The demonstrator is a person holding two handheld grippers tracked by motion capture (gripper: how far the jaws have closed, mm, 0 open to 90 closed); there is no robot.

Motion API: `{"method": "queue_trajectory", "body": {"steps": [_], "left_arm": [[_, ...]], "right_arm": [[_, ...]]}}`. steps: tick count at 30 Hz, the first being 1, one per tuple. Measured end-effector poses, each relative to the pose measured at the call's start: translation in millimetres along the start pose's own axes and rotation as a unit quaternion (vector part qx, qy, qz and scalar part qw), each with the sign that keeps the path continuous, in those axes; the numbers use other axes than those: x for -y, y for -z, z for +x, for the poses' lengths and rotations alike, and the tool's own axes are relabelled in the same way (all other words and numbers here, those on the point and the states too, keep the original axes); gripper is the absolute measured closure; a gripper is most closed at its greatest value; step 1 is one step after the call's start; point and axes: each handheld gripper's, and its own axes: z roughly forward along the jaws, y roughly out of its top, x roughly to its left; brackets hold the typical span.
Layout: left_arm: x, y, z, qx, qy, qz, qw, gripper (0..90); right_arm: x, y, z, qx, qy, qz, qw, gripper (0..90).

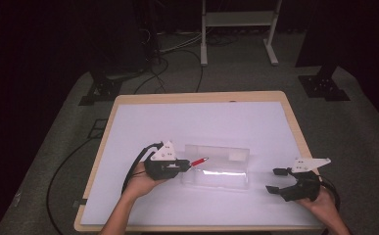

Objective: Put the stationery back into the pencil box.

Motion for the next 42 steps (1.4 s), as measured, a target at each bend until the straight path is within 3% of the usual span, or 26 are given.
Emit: {"method": "queue_trajectory", "body": {"steps": [42], "left_arm": [[-22.0, -45.1, -1.2, 0.041, -0.017, 0.012, 0.9989, 79.5]], "right_arm": [[1.4, -1.0, -0.9, -0.006, 0.003, 0.006, 1.0000, 23.9]]}}
